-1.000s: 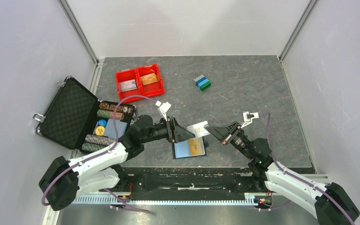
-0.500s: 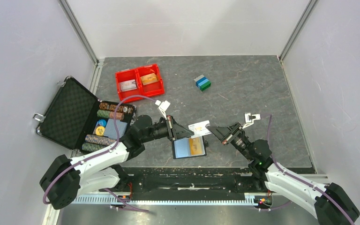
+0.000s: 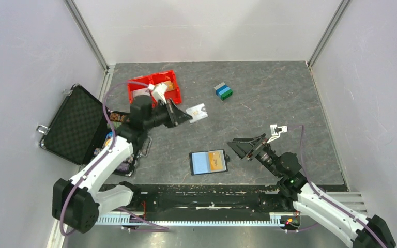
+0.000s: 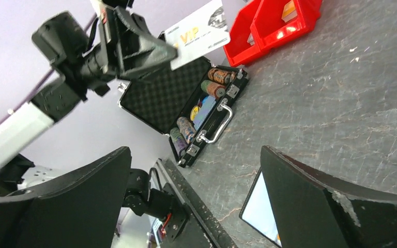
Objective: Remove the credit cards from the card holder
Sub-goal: Place the credit card in the storage box.
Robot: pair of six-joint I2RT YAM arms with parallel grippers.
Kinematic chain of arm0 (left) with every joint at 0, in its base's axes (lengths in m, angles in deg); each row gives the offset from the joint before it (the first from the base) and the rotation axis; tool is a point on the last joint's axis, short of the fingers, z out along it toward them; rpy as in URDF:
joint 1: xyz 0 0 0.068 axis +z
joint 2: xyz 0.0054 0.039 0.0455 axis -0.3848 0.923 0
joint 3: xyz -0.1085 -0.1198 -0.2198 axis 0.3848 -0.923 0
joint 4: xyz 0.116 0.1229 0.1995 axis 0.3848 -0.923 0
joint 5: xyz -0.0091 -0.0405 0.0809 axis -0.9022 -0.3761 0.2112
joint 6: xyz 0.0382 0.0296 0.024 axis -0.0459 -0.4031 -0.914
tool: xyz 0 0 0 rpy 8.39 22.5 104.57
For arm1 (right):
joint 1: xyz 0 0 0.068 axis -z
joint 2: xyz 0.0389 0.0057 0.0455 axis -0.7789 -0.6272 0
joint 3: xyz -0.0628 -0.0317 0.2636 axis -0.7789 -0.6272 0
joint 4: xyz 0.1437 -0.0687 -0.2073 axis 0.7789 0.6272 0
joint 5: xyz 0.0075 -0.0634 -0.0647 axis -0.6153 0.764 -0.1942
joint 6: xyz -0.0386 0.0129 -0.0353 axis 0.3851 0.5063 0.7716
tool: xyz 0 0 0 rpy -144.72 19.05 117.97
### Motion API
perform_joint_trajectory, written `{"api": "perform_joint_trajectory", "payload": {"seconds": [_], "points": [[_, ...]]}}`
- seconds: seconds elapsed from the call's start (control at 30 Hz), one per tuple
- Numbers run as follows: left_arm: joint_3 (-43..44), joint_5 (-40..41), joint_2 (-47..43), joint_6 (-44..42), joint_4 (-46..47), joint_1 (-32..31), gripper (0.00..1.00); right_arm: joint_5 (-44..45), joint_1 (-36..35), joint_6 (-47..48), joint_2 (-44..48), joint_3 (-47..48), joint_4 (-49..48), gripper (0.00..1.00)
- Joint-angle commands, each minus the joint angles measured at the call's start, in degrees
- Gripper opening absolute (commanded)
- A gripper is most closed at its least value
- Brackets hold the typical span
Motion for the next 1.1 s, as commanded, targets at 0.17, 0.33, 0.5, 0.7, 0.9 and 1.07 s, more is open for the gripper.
{"api": "perform_joint_trajectory", "payload": {"seconds": [0.17,0.33,0.5,0.7,0.9,1.07], "points": [[22.68,1.06,15.07,-23.45,-31.43,18.09,0.02,1.13,0.09,10.7,7.78,5.3,15.36,0.98],[32.78,8.45,23.14,-26.56,-37.54,24.46,0.02,0.18,0.11,12.92,9.25,7.28,19.77,0.98],[42.68,3.73,33.21,-26.99,-40.29,32.17,0.02,-3.14,0.09,13.37,7.35,8.88,21.15,0.98],[53.68,5.14,43.92,-26.9,-44.33,36.72,0.02,-5.52,0.08,14.86,6.6,9.03,22.22,0.98],[63.56,7.29,54.39,-30.34,-49.88,37.69,0.02,-5.24,0.08,16.66,4.96,9.45,23.18,0.98],[66.67,7.77,58.87,-32.54,-51.3,37.87,0.02,-5.3,0.07,17.96,2.84,10.97,23.97,0.98]]}}
